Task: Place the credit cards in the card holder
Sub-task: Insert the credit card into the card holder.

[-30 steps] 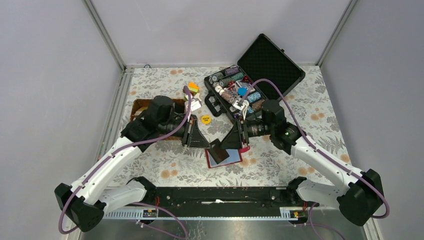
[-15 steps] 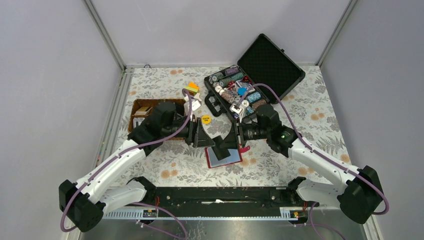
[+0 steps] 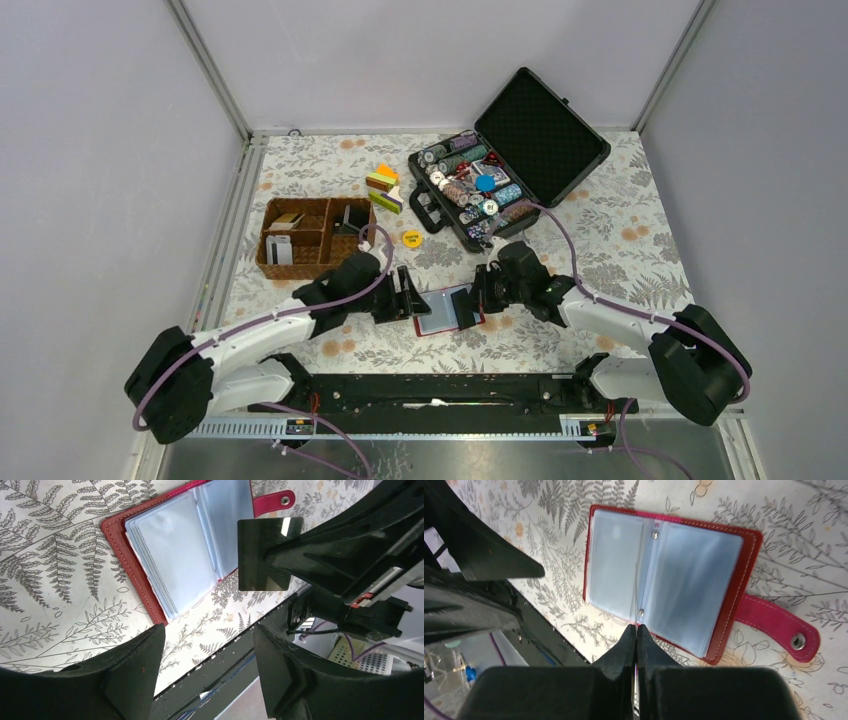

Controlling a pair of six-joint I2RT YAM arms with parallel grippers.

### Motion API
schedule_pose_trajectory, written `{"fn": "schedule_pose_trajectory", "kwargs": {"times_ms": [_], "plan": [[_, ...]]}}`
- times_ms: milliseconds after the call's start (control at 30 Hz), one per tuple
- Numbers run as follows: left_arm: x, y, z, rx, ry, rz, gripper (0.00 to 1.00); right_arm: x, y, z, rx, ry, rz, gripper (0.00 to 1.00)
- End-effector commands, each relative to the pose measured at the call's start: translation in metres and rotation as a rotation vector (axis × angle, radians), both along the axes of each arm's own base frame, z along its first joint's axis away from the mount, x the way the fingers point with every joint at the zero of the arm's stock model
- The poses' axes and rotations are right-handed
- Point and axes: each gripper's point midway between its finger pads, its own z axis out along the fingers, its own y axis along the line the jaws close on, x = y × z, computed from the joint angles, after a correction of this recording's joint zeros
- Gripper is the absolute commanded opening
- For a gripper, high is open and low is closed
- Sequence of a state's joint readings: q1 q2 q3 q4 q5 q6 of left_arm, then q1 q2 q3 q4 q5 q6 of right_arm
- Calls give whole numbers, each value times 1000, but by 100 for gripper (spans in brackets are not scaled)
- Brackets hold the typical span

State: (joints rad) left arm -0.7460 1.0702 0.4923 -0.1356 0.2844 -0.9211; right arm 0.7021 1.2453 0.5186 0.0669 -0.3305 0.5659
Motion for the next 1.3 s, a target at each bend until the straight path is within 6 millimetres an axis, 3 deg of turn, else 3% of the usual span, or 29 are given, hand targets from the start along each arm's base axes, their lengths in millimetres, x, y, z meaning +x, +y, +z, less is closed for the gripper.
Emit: {"fn": "schedule_pose_trajectory", "kwargs": {"times_ms": [0, 300, 700, 1267], "plan": [[26, -17, 10, -53, -65, 124, 68, 30, 5, 14, 39, -112, -83, 0], [27, -7, -33, 30, -1, 199, 55, 34, 15, 4, 82, -76, -93, 0], [28, -4, -53, 85, 17, 200, 49, 34, 20, -6, 105, -51, -94, 0], [25, -1, -66, 116, 38, 191, 41, 26, 20, -18, 119, 13, -107, 0]]}}
